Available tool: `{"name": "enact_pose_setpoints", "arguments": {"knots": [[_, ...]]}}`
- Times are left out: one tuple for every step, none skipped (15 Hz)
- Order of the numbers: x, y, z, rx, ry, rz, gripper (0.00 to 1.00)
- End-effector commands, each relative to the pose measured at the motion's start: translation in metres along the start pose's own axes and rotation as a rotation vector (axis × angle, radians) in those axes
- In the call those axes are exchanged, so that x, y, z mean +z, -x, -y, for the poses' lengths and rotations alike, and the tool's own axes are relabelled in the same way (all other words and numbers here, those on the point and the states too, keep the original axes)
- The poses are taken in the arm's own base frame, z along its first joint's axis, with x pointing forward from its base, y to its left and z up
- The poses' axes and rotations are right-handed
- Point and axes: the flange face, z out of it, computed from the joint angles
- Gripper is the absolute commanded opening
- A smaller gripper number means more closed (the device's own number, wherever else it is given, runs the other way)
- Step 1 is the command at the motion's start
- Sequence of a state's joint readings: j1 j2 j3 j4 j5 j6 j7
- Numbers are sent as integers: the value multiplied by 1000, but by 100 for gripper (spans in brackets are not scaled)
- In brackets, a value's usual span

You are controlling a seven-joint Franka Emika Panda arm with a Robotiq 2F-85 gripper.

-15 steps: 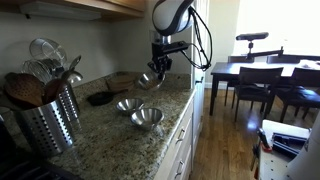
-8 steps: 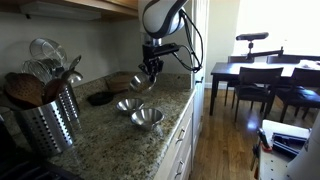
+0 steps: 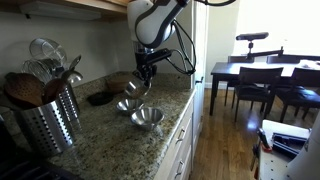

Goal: Pour the contents of the silver bowl into the other silver bowl

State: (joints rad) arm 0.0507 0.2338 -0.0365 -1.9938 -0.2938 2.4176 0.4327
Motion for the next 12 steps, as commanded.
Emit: {"name": "enact_pose_setpoints", "arguments": {"knots": [[0, -15, 7, 22, 53, -23, 8], [1, -17, 9, 22, 59, -26, 8], [1, -20, 11, 23, 64, -32, 8], [2, -21, 13, 24, 67, -35, 7], [1, -23, 15, 24, 70, -41, 7], [1, -25, 18, 24, 73, -46, 7], [1, -25, 20, 19, 82, -55, 7], [1, -26, 21, 15, 93, -61, 7], [1, -25, 23, 12, 104, -68, 7], [1, -25, 24, 9, 114, -74, 7], [2, -25, 26, 6, 121, -79, 7], [2, -25, 26, 3, 128, -82, 7]]}}
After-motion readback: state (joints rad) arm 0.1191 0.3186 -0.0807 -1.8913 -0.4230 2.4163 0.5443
